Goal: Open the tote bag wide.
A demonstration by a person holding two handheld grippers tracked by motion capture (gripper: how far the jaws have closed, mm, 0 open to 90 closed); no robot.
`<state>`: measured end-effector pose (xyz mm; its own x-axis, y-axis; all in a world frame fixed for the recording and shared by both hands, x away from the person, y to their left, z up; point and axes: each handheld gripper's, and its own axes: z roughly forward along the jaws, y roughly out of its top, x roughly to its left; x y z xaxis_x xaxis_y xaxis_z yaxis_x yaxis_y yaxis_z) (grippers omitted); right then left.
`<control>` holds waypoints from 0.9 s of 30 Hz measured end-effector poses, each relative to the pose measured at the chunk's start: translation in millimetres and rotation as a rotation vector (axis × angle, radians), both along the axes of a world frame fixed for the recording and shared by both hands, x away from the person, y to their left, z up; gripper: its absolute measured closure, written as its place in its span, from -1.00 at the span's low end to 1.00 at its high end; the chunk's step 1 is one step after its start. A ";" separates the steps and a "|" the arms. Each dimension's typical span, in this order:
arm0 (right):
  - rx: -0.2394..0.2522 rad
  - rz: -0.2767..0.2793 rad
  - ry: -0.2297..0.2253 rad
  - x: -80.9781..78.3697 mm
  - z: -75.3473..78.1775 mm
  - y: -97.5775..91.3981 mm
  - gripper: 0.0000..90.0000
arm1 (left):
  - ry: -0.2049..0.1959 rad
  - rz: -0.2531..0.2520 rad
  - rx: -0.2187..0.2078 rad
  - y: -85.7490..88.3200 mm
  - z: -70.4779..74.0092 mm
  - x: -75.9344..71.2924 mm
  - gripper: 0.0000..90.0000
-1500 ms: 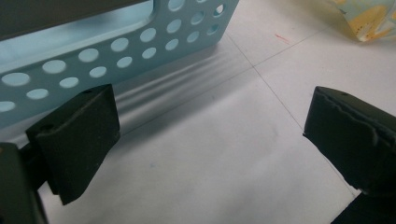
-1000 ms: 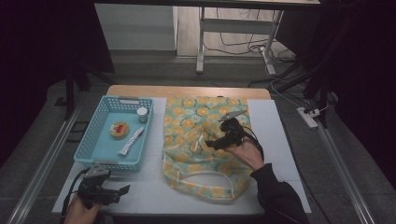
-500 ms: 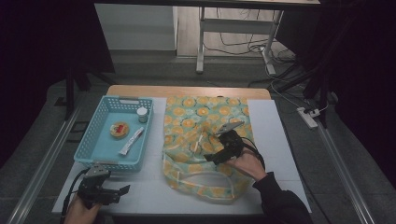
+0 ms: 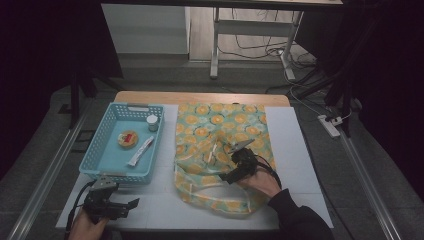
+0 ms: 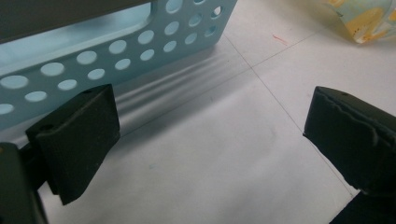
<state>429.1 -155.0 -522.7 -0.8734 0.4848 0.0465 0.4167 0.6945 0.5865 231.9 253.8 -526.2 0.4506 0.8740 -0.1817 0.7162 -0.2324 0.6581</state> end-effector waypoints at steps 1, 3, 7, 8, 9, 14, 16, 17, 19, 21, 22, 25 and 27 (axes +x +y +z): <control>-0.008 0.004 0.001 0.1 -2.2 0.3 -1.00 | 0.000 0.000 0.000 -0.1 0.0 0.0 -0.92; -0.028 0.017 -0.023 -1.6 -3.6 1.4 -1.00 | 0.000 0.000 0.000 -0.1 0.0 0.0 -0.92; -0.056 0.033 -0.060 -5.0 -5.2 3.0 -1.00 | 0.000 -0.002 0.002 -0.1 -0.1 0.2 -0.92; -0.053 0.038 -0.059 -5.0 -4.8 2.7 -0.97 | 0.000 -0.003 0.003 -0.2 0.0 0.2 -0.92; -0.046 0.051 -0.063 -5.3 -4.1 2.2 -0.89 | 0.000 -0.003 0.003 -0.2 -0.1 0.2 -0.92; -0.037 0.058 -0.068 -6.8 0.5 0.0 -0.49 | 0.001 -0.004 0.004 -0.4 -0.1 0.4 -0.92; -0.031 0.055 -0.070 -7.1 2.8 -1.2 -0.20 | 0.002 -0.003 0.004 -0.6 -0.1 0.2 -0.92; -0.031 0.055 -0.070 -7.1 2.8 -1.2 -0.20 | 0.002 -0.003 0.004 -0.7 -0.1 0.2 -0.92; -0.032 0.058 -0.068 -6.8 4.2 -2.2 -0.02 | 0.003 -0.003 0.005 -0.6 0.0 0.3 -0.92; -0.030 0.062 -0.068 -6.3 5.2 -3.2 0.17 | 0.004 -0.003 0.004 -0.6 -0.1 0.4 -0.92; -0.033 0.063 -0.066 -5.5 6.1 -3.8 0.30 | 0.004 -0.003 0.005 -0.7 -0.1 0.4 -0.92; -0.031 0.062 -0.060 -5.1 6.7 -4.4 0.45 | 0.003 -0.003 0.005 -0.9 -0.2 0.4 -0.92; -0.030 0.061 -0.053 -4.2 7.0 -5.0 0.57 | 0.004 -0.004 0.005 -0.9 -0.2 0.5 -0.92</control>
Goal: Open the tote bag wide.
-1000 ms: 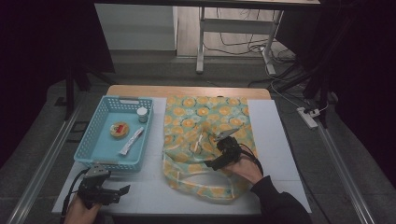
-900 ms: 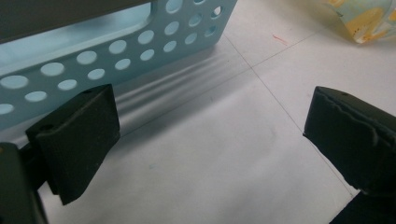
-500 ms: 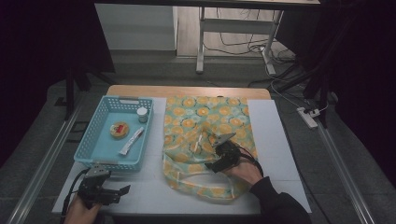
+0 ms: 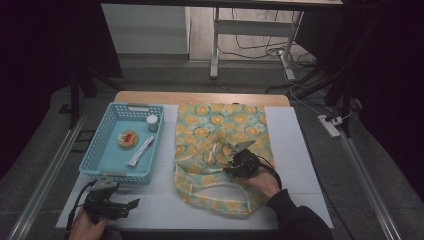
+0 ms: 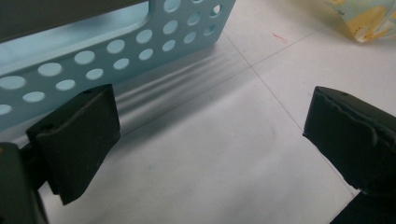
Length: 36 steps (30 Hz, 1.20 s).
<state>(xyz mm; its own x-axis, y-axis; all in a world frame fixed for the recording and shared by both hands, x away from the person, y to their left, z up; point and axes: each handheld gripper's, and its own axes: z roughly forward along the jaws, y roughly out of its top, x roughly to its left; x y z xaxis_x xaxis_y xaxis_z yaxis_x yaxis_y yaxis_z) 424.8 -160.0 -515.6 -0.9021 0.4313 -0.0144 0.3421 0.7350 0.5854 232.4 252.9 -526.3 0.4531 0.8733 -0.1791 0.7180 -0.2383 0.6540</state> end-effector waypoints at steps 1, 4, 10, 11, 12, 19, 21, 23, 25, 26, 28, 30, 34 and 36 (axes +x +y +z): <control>0.002 -0.003 -0.003 0.3 -0.1 -0.4 0.66 | 0.000 0.000 0.000 0.0 0.0 0.0 -0.92; 0.003 -0.003 -0.004 0.8 0.0 -0.8 0.74 | 0.001 0.000 0.001 -0.2 0.0 0.0 -0.92; 0.017 -0.014 0.012 3.3 0.0 -2.1 0.96 | 0.000 -0.001 0.001 -0.1 0.0 0.1 -0.92; 0.019 -0.015 0.014 3.6 0.2 -2.1 0.96 | 0.000 -0.001 0.000 -0.1 0.0 0.1 -0.92; 0.019 -0.014 0.012 3.6 0.4 -2.1 0.97 | 0.001 0.000 0.001 -0.1 0.0 0.1 -0.92; 0.041 -0.016 0.001 3.4 7.0 -3.3 0.97 | 0.001 0.000 0.001 -0.2 0.0 0.2 -0.92; 0.057 -0.015 -0.007 3.6 11.0 -3.9 0.98 | 0.001 0.001 0.002 -0.4 -0.1 0.2 -0.91; 0.073 -0.013 -0.012 4.1 15.7 -4.7 0.98 | 0.001 0.001 0.002 -0.4 -0.1 0.3 -0.92; 0.081 -0.011 -0.015 4.6 19.5 -5.0 0.98 | 0.002 0.001 0.002 -0.3 -0.2 0.4 -0.91; 0.088 -0.011 -0.014 4.8 21.9 -5.1 0.98 | 0.002 0.001 0.002 -0.3 -0.1 0.4 -0.91; 0.097 -0.008 -0.009 5.5 25.3 -5.3 0.98 | 0.002 0.002 0.002 -0.4 -0.2 0.4 -0.91; 0.111 -0.008 -0.008 6.2 28.6 -5.6 0.98 | 0.002 0.002 0.002 -0.4 -0.2 0.5 -0.91; 0.133 -0.015 -0.006 8.7 37.7 -6.5 0.98 | 0.003 0.002 0.001 -0.2 -0.2 0.6 -0.91; 0.138 -0.017 -0.005 9.4 39.3 -6.5 0.98 | 0.004 0.001 0.001 -0.1 -0.2 0.6 -0.91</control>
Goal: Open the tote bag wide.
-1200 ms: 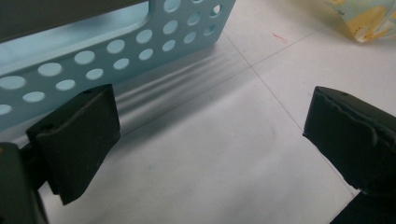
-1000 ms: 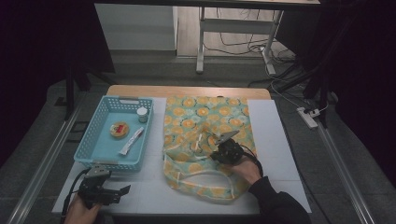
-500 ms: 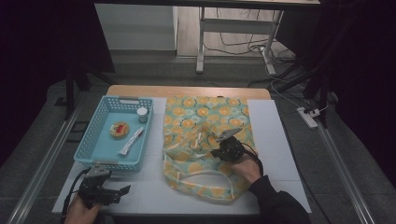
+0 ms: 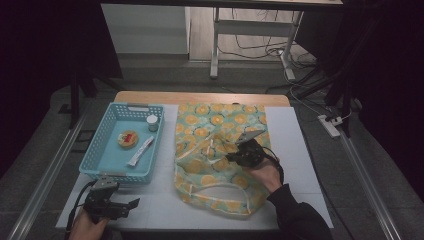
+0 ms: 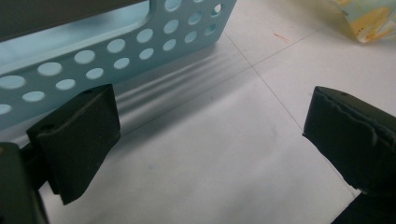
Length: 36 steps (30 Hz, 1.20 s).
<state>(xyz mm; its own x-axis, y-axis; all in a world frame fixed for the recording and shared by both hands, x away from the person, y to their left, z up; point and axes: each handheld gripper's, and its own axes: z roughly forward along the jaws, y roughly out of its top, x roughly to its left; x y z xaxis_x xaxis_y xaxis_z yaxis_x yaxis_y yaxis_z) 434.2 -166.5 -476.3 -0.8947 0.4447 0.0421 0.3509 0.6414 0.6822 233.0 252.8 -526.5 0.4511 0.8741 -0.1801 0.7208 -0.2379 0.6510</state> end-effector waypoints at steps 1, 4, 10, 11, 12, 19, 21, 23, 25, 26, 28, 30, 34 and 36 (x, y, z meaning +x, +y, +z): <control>0.004 0.001 0.002 0.6 1.6 0.0 0.98 | 0.000 0.000 0.000 0.0 0.0 0.0 -0.91; 0.019 0.005 0.011 2.9 8.8 1.0 0.98 | 0.001 0.001 0.000 0.1 0.1 0.0 -0.91; 0.046 0.008 -0.002 3.8 19.4 3.4 0.98 | 0.002 0.002 0.000 0.3 0.1 0.1 -0.91; 0.053 0.008 -0.006 4.1 21.5 4.0 0.98 | 0.002 0.002 0.000 0.3 0.1 0.1 -0.92; 0.055 0.009 -0.007 4.3 23.5 4.6 0.98 | 0.002 0.002 0.000 0.3 0.1 0.1 -0.92; 0.059 0.006 -0.026 8.3 37.4 7.4 0.98 | 0.002 0.006 -0.003 0.6 -0.2 0.2 -0.92; 0.059 0.003 -0.029 10.2 41.6 7.9 0.98 | 0.002 0.008 -0.003 0.7 -0.2 0.3 -0.92; 0.058 0.002 -0.032 12.3 45.8 8.5 0.98 | 0.003 0.008 -0.004 0.9 -0.2 0.3 -0.92; 0.062 -0.002 -0.032 13.9 49.8 9.0 0.98 | 0.003 0.009 -0.004 1.0 -0.3 0.4 -0.92; 0.061 -0.001 -0.033 14.7 51.2 9.1 0.98 | 0.003 0.009 -0.005 1.1 -0.3 0.4 -0.91; 0.058 -0.004 -0.033 16.6 55.2 9.3 0.98 | 0.003 0.010 -0.005 1.1 -0.3 0.5 -0.92; 0.060 -0.006 -0.030 18.0 58.5 9.4 0.98 | 0.004 0.011 -0.005 1.2 -0.4 0.5 -0.92; 0.059 -0.006 -0.031 20.4 64.0 10.1 0.98 | 0.006 0.013 -0.004 1.4 -0.3 0.6 -0.91; 0.054 -0.006 -0.036 21.4 66.1 10.8 0.98 | 0.006 0.014 -0.004 1.6 -0.3 0.6 -0.92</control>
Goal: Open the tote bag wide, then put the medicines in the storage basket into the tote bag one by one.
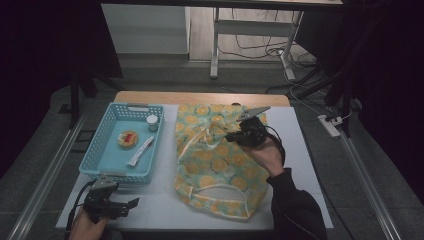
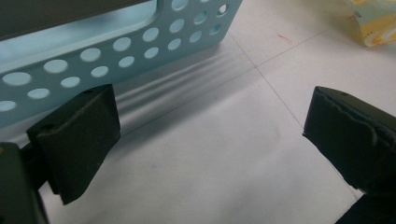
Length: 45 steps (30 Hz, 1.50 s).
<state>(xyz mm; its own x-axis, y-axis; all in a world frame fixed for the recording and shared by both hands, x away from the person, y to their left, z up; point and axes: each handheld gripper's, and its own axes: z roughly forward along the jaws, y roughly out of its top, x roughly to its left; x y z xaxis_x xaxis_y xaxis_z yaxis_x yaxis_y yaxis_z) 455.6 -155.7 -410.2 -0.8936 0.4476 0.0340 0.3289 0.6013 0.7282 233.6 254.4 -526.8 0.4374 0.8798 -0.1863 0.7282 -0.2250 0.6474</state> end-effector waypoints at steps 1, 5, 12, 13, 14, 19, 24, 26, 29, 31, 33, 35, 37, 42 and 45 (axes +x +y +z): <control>-0.001 -0.002 0.000 0.4 1.1 0.4 0.98 | 0.000 0.002 0.000 0.0 -0.1 0.0 -0.92; 0.002 -0.001 0.000 2.5 4.1 1.4 0.98 | 0.001 0.003 0.001 0.1 -0.1 0.1 -0.92; 0.005 0.004 0.000 4.3 7.9 4.8 0.98 | 0.001 0.007 0.000 0.4 -0.1 0.2 -0.92; 0.006 0.004 0.000 4.4 8.3 5.2 0.98 | 0.001 0.007 -0.001 0.4 -0.1 0.2 -0.92; 0.007 0.004 -0.002 4.5 8.7 5.5 0.98 | 0.001 0.007 0.000 0.4 -0.1 0.2 -0.92; 0.002 0.003 -0.004 3.8 8.0 5.5 0.98 | 0.001 0.006 0.001 0.3 0.2 -0.2 -0.92; 0.001 0.004 0.000 2.7 4.2 5.3 0.98 | -0.004 0.009 0.002 0.1 0.3 -0.5 -0.92; 0.002 0.004 0.001 2.6 3.4 5.2 0.98 | -0.002 0.013 -0.001 0.7 0.2 -0.3 -0.92; 0.011 0.001 0.002 2.6 3.0 4.7 0.98 | -0.002 0.020 -0.005 1.5 0.2 -0.3 -0.94; 0.012 0.002 0.004 2.3 2.4 4.7 0.98 | -0.005 0.023 -0.010 2.2 0.5 -0.6 -0.95; 0.009 0.001 0.004 1.8 1.6 4.7 0.98 | -0.008 0.029 -0.016 2.9 0.7 -1.0 -0.98; 0.010 0.001 0.004 2.1 1.0 4.3 0.98 | -0.010 0.034 -0.026 4.1 0.8 -1.2 -0.98; 0.014 0.001 0.005 2.4 0.9 3.6 0.98 | -0.011 0.038 -0.031 4.7 1.0 -1.3 -0.99; 0.020 0.001 0.005 2.0 0.8 3.2 0.98 | -0.023 0.032 -0.043 5.9 1.9 -2.3 -1.00; 0.017 0.002 0.006 2.1 0.3 3.2 0.98 | -0.016 0.029 -0.047 6.4 2.3 -2.7 -1.00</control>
<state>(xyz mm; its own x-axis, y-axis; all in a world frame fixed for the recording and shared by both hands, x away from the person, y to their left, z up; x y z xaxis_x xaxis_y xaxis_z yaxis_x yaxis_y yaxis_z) 457.7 -152.5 -409.9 -0.8943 0.4451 0.0470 0.3320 0.5892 0.7366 230.9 260.8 -524.5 0.4148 0.8826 -0.2210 0.7235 -0.1727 0.6684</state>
